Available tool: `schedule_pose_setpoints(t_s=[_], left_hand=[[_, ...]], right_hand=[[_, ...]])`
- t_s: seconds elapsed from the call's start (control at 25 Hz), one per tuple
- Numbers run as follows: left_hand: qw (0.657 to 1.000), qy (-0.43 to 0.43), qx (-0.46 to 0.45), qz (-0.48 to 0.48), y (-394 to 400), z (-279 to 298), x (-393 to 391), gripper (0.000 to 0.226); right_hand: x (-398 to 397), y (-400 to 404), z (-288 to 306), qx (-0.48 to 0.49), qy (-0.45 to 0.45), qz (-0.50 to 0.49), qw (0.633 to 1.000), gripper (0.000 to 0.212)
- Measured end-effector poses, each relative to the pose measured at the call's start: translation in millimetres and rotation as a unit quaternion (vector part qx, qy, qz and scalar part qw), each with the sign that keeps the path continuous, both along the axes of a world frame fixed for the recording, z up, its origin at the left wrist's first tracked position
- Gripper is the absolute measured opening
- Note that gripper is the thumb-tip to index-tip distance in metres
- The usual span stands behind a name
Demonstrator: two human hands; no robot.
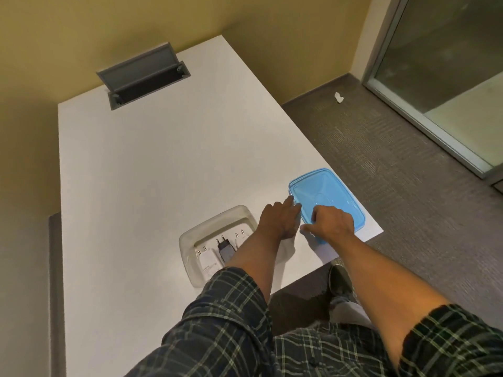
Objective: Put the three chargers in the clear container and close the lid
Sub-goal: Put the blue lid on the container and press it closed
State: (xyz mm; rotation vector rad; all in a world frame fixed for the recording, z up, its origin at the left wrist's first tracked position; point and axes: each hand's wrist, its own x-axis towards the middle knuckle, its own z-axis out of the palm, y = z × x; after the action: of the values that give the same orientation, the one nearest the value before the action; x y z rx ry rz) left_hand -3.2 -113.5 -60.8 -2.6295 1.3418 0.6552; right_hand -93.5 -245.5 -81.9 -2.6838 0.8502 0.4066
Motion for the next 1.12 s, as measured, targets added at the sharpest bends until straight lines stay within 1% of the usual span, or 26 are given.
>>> schedule_pose_setpoints(t_s=[0.08, 0.36, 0.52, 0.68, 0.88, 0.96, 1.04, 1.12], left_hand=[[1.000, 0.007, 0.008, -0.010, -2, -5, -2, 0.052], [1.000, 0.006, 0.003, -0.014, 4, -5, 1, 0.044], [1.000, 0.001, -0.016, -0.002, 10, 1, 3, 0.045], [0.998, -0.037, -0.052, -0.002, 17, 15, 19, 0.055], [0.986, -0.100, -0.111, 0.072, 32, 50, 54, 0.057], [0.977, -0.124, -0.126, 0.116, 42, 66, 68, 0.053], [0.967, -0.139, -0.145, 0.160, 58, 84, 83, 0.052], [0.952, -0.159, -0.162, 0.205, 78, 104, 98, 0.053]], right_hand=[[1, 2, -3, -0.009, 0.012, 0.021, 1.000, 0.043], [8, 11, -7, -0.026, 0.004, 0.048, 0.998, 0.022], [12, 18, -2, -0.031, -0.003, 0.072, 0.997, 0.021], [23, 25, 17, -0.037, -0.090, 0.082, 0.992, 0.022], [52, 32, 56, -0.038, -0.214, 0.090, 0.972, 0.021], [65, 34, 73, -0.050, -0.261, 0.105, 0.958, 0.021], [76, 39, 90, -0.061, -0.323, 0.124, 0.936, 0.022], [87, 47, 109, -0.041, -0.376, 0.143, 0.915, 0.024]])
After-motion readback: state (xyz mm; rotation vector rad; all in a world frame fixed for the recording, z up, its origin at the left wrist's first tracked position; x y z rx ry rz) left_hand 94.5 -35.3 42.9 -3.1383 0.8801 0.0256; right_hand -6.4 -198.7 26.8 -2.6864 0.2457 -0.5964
